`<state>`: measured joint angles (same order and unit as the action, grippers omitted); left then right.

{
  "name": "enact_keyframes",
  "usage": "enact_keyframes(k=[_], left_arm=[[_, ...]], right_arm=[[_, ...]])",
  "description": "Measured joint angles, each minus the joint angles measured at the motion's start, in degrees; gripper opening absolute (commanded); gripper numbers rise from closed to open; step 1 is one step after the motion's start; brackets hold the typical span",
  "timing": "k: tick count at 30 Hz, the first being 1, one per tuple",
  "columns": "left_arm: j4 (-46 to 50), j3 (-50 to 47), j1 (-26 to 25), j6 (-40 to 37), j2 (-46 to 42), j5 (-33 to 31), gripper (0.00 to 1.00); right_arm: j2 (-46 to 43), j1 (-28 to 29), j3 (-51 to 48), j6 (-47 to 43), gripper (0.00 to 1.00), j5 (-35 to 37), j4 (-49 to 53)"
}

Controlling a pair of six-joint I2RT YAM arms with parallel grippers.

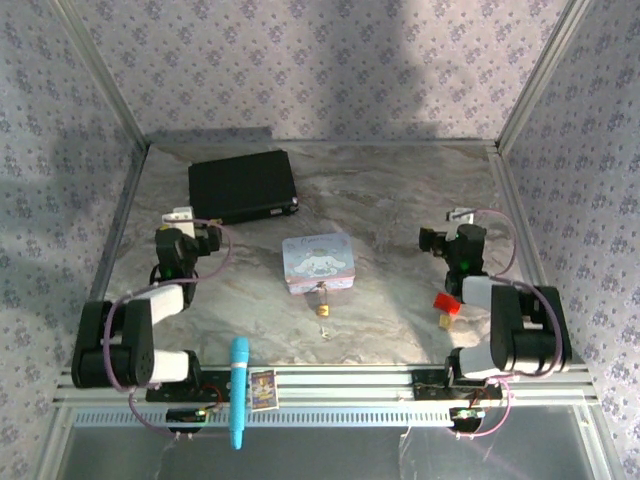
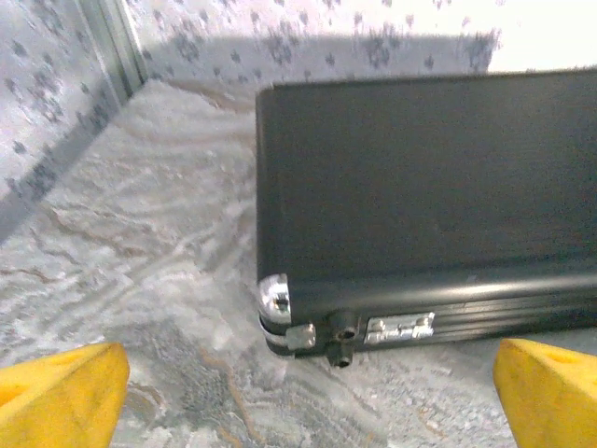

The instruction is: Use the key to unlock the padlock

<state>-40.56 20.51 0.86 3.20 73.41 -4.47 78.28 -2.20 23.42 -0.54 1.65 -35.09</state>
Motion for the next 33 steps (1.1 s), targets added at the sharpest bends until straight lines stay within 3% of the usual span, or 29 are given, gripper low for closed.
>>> enact_keyframes(k=[6,16,23,33], left_arm=[[17.7,4.4,0.2,13.1,-14.4,-1.1,1.0],[36.2,7.0,-1.6,34.1,-27.6,14.7,1.0],[46.5,9.6,-12.9,39.6,-29.0,21.7,1.0],[51.0,8.0,-31.9,45.9,-29.9,20.8,0.98]], right_arm=[[-12.0,0.1,6.4,3.9,0.99,-2.1,13.1],[-18.7,1.5,13.8,10.7,0.99,-15.9,36.5],[-18.8,13.3,15.8,12.8,0.99,-18.8,48.3],[-17.7,37.1,15.1,17.8,0.9,-13.0,53.6]])
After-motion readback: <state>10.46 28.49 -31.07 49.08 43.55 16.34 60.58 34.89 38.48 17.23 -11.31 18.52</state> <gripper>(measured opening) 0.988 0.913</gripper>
